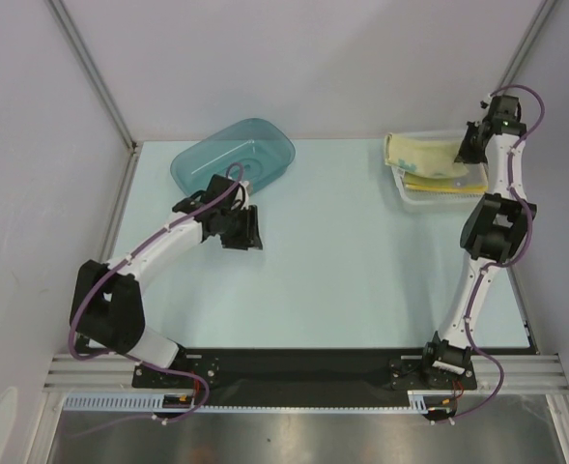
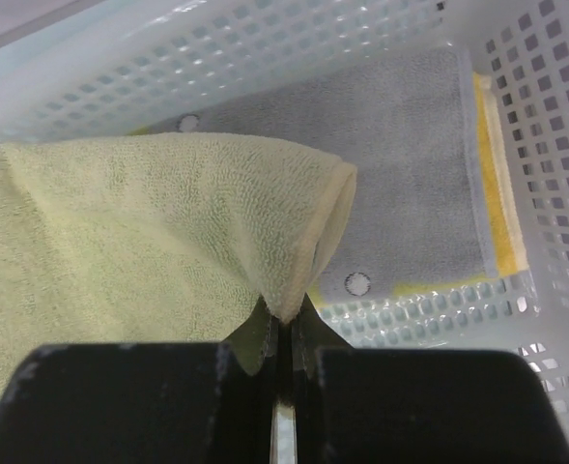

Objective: Fold and stack the towels
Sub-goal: Neatly place the folded towel into the bin

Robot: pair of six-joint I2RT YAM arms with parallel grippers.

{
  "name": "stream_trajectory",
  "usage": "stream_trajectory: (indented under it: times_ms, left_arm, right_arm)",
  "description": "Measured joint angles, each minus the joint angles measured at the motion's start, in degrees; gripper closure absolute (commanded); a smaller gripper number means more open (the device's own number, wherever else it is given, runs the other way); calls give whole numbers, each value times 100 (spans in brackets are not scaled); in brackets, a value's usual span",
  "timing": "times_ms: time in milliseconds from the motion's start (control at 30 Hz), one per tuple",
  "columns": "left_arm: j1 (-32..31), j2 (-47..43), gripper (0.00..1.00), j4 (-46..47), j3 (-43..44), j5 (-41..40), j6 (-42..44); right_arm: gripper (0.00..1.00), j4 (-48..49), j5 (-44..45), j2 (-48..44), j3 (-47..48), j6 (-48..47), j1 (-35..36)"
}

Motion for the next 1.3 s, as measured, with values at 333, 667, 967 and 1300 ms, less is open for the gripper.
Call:
stream_trajectory:
  times_ms: [333, 667, 967, 1300]
  left_arm:
    - [-7, 249, 51, -85, 323, 151, -4]
    - [-20, 522, 51, -101, 586, 269, -7]
    - [-39, 586, 50, -96, 656, 326, -11]
    - [-74, 619, 49, -74, 822, 326, -9]
  right_arm:
    - [100, 273, 4, 221, 59, -129, -195]
    - [100, 595, -33, 509, 87, -192, -330]
    - [57, 778, -74, 577, 236, -173, -487]
    - [33, 885, 168, 448, 35, -160, -341]
